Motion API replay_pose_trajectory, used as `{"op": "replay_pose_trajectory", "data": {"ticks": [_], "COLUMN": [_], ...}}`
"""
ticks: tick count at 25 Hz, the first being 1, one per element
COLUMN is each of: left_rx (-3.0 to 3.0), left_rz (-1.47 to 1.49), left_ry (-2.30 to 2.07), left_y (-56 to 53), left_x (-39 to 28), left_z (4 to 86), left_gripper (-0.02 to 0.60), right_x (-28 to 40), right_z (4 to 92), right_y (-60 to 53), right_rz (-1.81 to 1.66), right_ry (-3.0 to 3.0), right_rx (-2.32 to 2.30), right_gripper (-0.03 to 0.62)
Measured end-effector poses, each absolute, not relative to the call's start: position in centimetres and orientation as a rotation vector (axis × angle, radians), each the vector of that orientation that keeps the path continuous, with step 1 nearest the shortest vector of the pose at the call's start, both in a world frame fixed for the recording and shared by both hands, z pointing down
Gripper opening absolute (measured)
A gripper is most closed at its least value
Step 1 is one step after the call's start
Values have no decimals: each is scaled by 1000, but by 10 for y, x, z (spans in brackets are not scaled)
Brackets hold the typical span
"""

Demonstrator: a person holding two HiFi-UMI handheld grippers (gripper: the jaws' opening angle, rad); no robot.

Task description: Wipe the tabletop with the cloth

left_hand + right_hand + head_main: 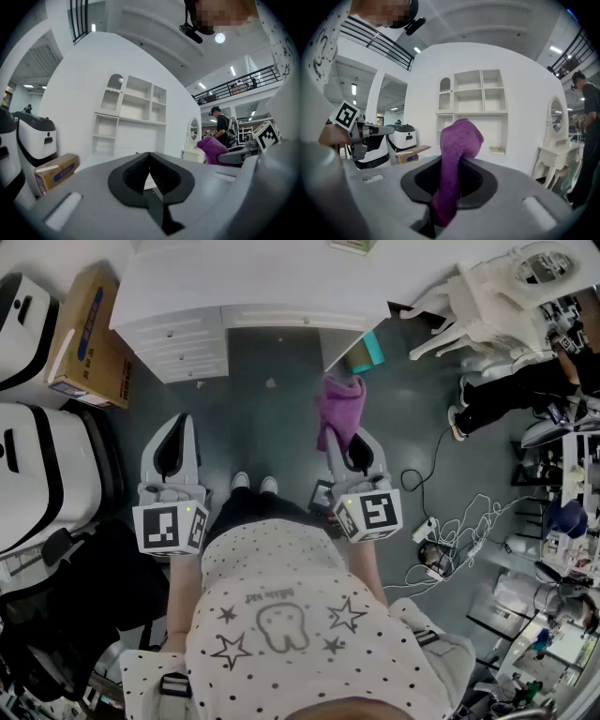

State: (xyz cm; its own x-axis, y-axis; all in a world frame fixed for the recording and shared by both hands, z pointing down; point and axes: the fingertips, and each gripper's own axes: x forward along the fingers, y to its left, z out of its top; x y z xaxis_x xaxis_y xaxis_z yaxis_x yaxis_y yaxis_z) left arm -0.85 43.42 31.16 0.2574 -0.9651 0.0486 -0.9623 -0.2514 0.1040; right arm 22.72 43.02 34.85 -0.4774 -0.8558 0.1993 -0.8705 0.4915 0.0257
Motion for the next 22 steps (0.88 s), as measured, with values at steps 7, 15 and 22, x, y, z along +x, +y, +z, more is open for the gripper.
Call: {"op": "replay_pose_trajectory", "data": {"ticks": [7,15,22], "left_rx": [2375,2400,2420], "left_rz": [-60,-30,-41], "left_ry": [-1878,-1858,-1844], "left_y": [430,423,413], "left_x": [-17,-25,-49], "left_z": [302,306,316], "left_gripper": [-5,-5,-5], "right_x": [224,205,174], "right_z": [344,351,358], "right_y": [424,420,407], "right_rz": [88,103,174], "right_ry": [-2544,-2553,-2588], "right_rx": [1501,1477,1480], "right_gripper": [69,69,71]}}
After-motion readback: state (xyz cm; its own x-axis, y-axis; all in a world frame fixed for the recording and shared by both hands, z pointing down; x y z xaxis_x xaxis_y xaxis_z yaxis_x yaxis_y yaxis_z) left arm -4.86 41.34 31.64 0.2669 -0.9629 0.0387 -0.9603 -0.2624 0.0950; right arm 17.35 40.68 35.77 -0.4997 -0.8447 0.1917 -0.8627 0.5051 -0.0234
